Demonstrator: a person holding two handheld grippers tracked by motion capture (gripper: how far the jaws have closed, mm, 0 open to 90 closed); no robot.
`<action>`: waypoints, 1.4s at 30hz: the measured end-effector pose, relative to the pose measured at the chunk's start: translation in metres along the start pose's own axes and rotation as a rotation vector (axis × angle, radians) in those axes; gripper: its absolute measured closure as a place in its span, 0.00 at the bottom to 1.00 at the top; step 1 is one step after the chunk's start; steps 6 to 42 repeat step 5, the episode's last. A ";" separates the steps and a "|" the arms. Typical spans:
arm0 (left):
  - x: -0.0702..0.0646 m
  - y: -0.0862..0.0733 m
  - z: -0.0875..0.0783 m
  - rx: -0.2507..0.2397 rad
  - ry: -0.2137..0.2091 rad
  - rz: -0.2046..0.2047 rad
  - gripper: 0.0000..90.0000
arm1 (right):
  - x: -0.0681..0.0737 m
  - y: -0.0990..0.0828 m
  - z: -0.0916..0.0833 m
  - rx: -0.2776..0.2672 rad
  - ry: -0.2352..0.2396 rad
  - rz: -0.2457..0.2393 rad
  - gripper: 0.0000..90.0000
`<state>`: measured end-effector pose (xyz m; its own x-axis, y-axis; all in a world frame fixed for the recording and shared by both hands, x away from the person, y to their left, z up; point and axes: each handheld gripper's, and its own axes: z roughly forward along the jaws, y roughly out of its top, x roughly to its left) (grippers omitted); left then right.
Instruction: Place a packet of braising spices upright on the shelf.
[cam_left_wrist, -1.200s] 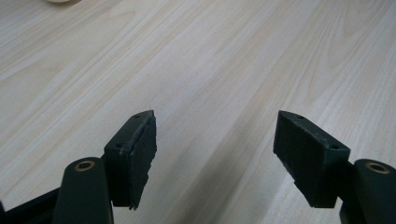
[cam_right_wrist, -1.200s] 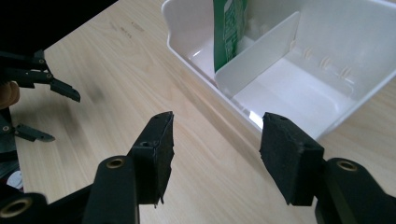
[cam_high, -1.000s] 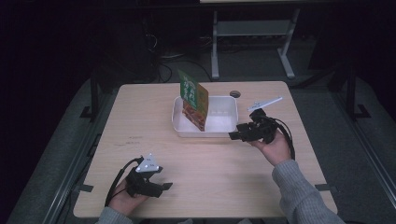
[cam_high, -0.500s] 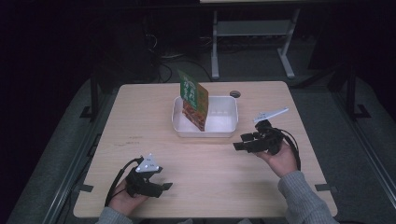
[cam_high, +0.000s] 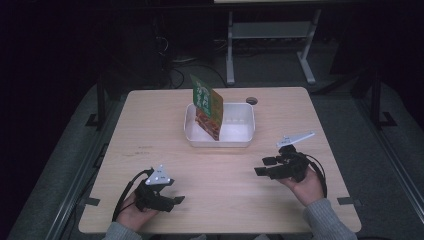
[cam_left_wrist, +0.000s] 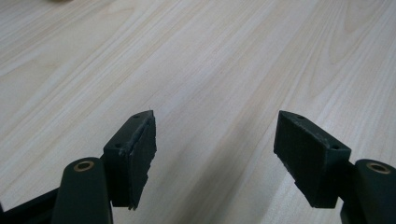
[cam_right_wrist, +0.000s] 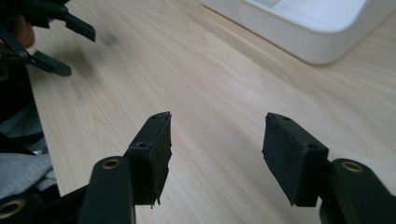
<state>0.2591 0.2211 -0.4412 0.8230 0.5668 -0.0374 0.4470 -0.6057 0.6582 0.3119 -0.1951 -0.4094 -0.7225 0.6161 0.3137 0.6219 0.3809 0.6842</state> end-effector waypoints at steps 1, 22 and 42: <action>0.000 0.000 0.000 -0.001 -0.001 0.000 0.32 | 0.001 -0.005 0.001 -0.003 -0.013 0.003 0.44; 0.000 0.000 0.000 0.004 -0.003 0.003 0.32 | 0.003 -0.021 0.005 -0.014 -0.036 0.022 0.41; 0.000 0.000 0.000 0.004 -0.003 0.003 0.32 | 0.003 -0.021 0.005 -0.014 -0.036 0.022 0.41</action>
